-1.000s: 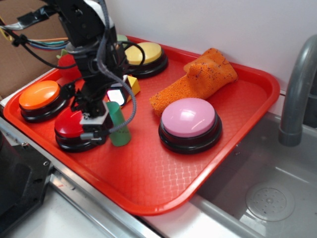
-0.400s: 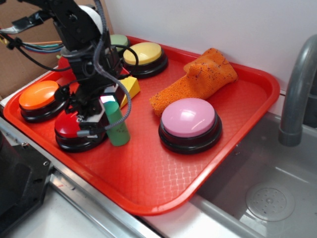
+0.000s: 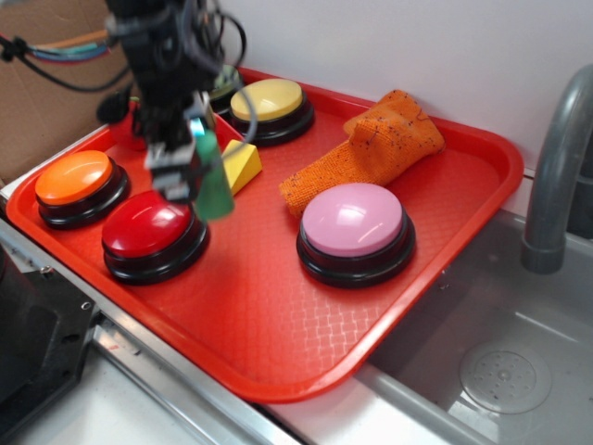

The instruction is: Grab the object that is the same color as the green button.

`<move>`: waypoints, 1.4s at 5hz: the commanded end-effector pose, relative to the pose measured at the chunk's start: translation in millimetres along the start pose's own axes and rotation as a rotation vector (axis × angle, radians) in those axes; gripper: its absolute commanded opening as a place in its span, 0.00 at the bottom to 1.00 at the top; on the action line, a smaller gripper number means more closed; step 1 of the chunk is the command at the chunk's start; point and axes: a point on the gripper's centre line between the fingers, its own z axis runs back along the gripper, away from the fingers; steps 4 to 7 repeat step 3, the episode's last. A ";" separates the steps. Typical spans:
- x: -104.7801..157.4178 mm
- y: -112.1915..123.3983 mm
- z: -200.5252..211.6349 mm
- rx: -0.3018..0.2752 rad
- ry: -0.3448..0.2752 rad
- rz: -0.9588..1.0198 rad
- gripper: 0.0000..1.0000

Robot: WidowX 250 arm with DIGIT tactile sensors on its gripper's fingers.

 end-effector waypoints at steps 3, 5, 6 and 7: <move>-10.7 60.2 85.3 0.125 0.100 0.805 0.00; -10.7 60.2 85.3 0.125 0.100 0.805 0.00; -10.7 60.2 85.3 0.125 0.100 0.805 0.00; -10.7 60.2 85.3 0.125 0.100 0.805 0.00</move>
